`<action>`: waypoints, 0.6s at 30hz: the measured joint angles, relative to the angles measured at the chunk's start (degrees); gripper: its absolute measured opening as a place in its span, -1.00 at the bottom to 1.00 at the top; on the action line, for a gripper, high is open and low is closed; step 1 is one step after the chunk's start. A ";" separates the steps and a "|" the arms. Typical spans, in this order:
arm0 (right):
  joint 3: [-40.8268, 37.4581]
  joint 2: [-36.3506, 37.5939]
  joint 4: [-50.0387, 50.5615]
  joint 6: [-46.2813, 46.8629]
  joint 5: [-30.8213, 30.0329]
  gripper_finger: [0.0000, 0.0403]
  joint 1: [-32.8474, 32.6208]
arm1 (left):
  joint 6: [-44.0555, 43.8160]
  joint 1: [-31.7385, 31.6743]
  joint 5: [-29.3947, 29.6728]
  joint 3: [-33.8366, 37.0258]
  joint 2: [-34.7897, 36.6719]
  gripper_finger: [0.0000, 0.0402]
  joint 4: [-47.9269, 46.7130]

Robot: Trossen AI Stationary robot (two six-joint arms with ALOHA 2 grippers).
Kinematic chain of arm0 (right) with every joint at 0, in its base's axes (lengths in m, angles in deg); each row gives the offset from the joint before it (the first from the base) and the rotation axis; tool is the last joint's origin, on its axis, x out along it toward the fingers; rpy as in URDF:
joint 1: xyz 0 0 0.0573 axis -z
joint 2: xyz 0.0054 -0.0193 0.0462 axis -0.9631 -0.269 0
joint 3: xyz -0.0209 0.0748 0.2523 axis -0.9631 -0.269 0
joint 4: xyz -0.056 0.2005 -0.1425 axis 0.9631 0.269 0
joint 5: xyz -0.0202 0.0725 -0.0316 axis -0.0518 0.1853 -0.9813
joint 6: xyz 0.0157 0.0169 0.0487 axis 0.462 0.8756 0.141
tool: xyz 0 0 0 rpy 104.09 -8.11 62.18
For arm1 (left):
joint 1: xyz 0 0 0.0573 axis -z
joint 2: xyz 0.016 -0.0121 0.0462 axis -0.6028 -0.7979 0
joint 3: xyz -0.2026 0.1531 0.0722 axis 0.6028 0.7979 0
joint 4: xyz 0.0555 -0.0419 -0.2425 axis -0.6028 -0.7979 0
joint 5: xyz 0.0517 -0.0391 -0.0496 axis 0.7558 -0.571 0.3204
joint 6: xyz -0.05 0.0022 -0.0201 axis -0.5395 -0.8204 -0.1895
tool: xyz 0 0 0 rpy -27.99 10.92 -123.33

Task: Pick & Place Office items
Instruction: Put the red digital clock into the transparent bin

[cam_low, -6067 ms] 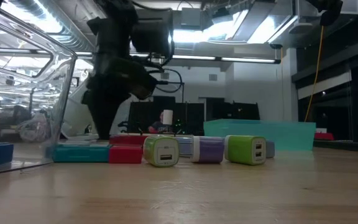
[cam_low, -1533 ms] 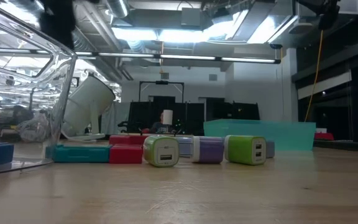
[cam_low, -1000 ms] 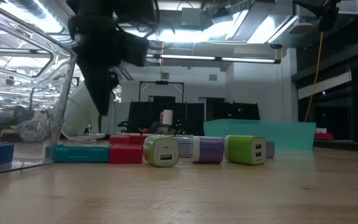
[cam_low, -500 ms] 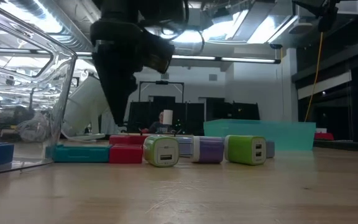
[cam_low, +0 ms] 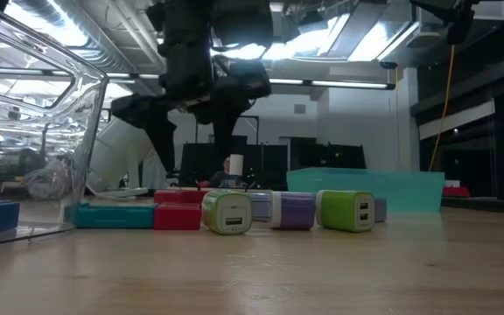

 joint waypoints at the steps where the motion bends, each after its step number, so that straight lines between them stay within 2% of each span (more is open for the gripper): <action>1: 0.00 0.00 0.02 0.01 0.30 0.29 0.01 | -1.60 0.32 0.72 0.00 -0.14 0.42 -0.22; 12: 0.00 0.00 4.02 6.26 7.18 0.29 0.00 | -20.94 4.66 14.68 0.02 -0.61 0.42 -0.43; 18: 0.00 0.00 3.79 7.36 10.44 0.29 0.02 | -25.98 7.87 15.15 0.04 -5.30 0.42 1.46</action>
